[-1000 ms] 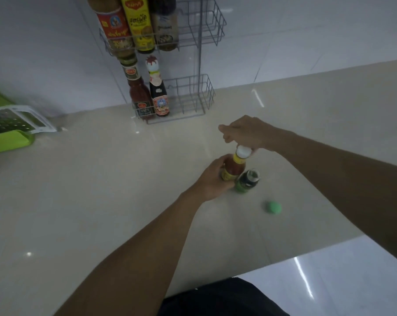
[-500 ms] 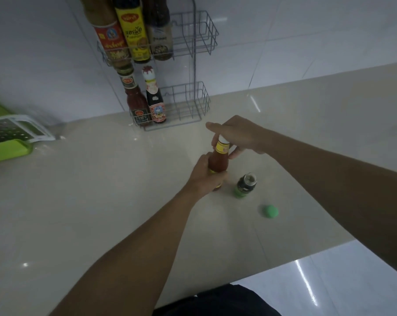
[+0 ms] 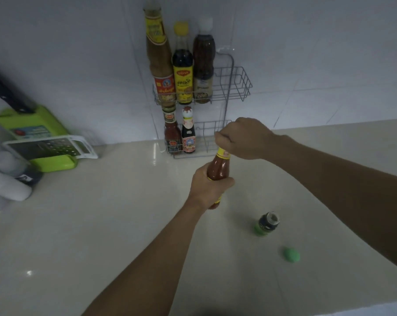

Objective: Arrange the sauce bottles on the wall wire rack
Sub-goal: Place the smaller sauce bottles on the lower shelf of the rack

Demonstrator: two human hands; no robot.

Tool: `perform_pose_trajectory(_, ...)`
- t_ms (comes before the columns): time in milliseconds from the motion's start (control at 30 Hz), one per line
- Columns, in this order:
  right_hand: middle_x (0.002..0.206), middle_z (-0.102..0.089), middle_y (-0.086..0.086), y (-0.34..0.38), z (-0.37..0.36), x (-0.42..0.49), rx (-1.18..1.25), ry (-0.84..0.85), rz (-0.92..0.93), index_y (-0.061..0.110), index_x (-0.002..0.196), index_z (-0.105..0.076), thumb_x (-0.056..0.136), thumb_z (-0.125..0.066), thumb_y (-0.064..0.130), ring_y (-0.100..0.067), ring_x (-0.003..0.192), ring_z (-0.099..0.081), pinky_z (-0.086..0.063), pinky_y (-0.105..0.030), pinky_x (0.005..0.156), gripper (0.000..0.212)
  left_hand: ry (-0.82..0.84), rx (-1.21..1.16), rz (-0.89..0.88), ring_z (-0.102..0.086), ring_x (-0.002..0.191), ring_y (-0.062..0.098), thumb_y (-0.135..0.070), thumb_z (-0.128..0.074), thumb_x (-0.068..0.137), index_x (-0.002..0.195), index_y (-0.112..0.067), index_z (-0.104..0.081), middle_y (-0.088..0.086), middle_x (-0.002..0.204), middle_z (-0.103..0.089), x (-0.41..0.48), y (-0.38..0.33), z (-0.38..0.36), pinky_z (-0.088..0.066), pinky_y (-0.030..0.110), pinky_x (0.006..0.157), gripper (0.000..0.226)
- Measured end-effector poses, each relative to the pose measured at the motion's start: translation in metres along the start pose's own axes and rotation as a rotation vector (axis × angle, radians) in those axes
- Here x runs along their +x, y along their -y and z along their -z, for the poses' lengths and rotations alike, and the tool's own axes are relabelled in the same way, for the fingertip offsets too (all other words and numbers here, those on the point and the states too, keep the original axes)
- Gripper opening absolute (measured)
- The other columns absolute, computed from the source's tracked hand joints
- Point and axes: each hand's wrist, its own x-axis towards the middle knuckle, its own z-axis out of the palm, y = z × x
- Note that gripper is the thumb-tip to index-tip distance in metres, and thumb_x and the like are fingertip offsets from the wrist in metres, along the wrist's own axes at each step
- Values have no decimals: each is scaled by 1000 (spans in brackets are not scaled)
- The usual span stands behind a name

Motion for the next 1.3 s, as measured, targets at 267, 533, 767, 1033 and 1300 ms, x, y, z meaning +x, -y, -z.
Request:
perform_pose_trajectory(267,54,-51,-7,6,13,17,210,137,24,20,53,-46,102,-36,55,-22,52,-51,-43,-34,57,61,197,-35,88,-62,56,23,-15,-74,67,82,-12,-62,7,67,-64,2,-8,22,-53,36,64,19)
perform_pose_trajectory(533,103,-61,-14,19,-1,28,-185,138,-145,9,93,-56,104,-29,37,-29,85,-52,-38,-37,68,41,-206,228,21,-56,56,20,-36,-76,59,75,-17,-60,-1,64,-61,10,-3,8,-54,38,57,29)
perform_pose_trajectory(767,52,-42,4,15,6,21,124,-95,70,27,54,-44,103,-39,41,-16,51,-43,-35,-31,53,52,163,-19,87,-66,60,23,-12,-74,70,87,-11,-65,9,72,-66,10,-11,31,-55,34,67,19)
perform_pose_trajectory(1033,60,-54,-1,15,-6,17,64,69,-5,19,61,-51,97,-24,66,-18,61,-53,-46,-33,64,64,-30,133,55,-57,57,18,-20,-78,64,68,-23,-58,0,62,-60,5,9,21,-53,34,60,21)
perform_pose_trajectory(1300,93,-65,-8,25,-17,19,-245,-45,-62,13,105,-61,104,-27,29,-30,81,-56,-38,-33,62,37,-151,98,21,-52,53,21,-28,-74,58,80,-6,-61,8,63,-59,5,5,9,-50,37,50,34)
